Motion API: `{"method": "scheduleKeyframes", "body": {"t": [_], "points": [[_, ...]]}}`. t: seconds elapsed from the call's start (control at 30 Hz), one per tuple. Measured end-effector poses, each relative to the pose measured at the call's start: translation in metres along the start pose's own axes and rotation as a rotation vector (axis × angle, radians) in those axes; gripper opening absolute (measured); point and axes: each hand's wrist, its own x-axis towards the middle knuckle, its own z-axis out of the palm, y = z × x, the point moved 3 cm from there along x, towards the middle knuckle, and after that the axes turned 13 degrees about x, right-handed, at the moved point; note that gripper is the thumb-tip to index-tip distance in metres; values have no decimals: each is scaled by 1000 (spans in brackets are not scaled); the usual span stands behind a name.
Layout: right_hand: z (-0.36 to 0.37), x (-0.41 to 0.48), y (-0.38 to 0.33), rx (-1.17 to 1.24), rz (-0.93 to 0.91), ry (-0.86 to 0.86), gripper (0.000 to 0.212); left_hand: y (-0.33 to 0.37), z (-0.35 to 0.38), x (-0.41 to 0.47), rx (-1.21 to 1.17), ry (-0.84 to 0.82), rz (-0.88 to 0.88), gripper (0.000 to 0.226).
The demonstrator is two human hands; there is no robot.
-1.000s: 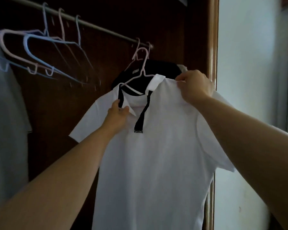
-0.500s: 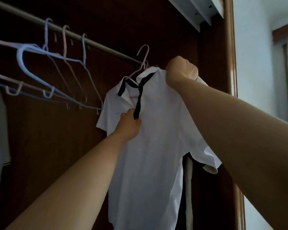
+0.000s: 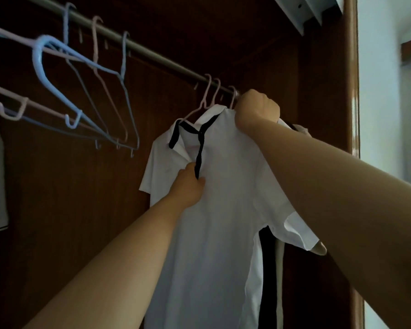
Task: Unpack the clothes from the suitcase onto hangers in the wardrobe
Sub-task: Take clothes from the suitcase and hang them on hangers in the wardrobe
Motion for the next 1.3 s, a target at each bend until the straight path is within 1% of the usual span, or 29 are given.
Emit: {"method": "scheduleKeyframes", "body": {"t": [0.1, 0.23, 0.4, 0.53, 0.63, 0.7, 0.77, 0.9, 0.93, 1.03, 1.07, 1.13, 1.2, 1.3], "points": [[-3, -5, 5, -6, -6, -18, 20, 3, 4, -11, 2, -4, -4, 42], [-14, -13, 12, 3, 23, -43, 20, 7, 6, -28, 33, -30, -44, 51], [-31, -36, 34, 115, 110, -65, 21, 17, 11, -62, -10, -77, -108, 54], [-42, -66, 55, 183, 183, -74, 38, 32, 11, -90, -54, -81, -185, 53], [-51, -92, 72, 238, 207, -86, 54, 47, 13, -115, -41, -85, -209, 52], [-58, -109, 83, 284, 214, -99, 60, 57, 16, -132, -45, -97, -223, 52], [-65, -127, 94, 316, 238, -121, 57, 68, 19, -148, -48, -108, -234, 52], [-84, -167, 117, 303, 315, -176, 40, 99, 30, -180, -94, -103, -229, 50], [-91, -178, 124, 301, 315, -193, 39, 108, 34, -188, -114, -99, -230, 47], [-111, -210, 143, 285, 314, -252, 36, 127, 49, -213, -167, -78, -225, 26], [-118, -220, 151, 280, 320, -269, 36, 133, 54, -223, -191, -89, -235, 31], [-132, -243, 171, 254, 365, -309, 43, 144, 67, -245, -237, -129, -267, 43], [-147, -267, 196, 238, 415, -334, 47, 158, 83, -270, -261, -156, -287, 44], [-172, -304, 235, 205, 489, -380, 44, 177, 109, -306, -282, -182, -306, 41]]}}
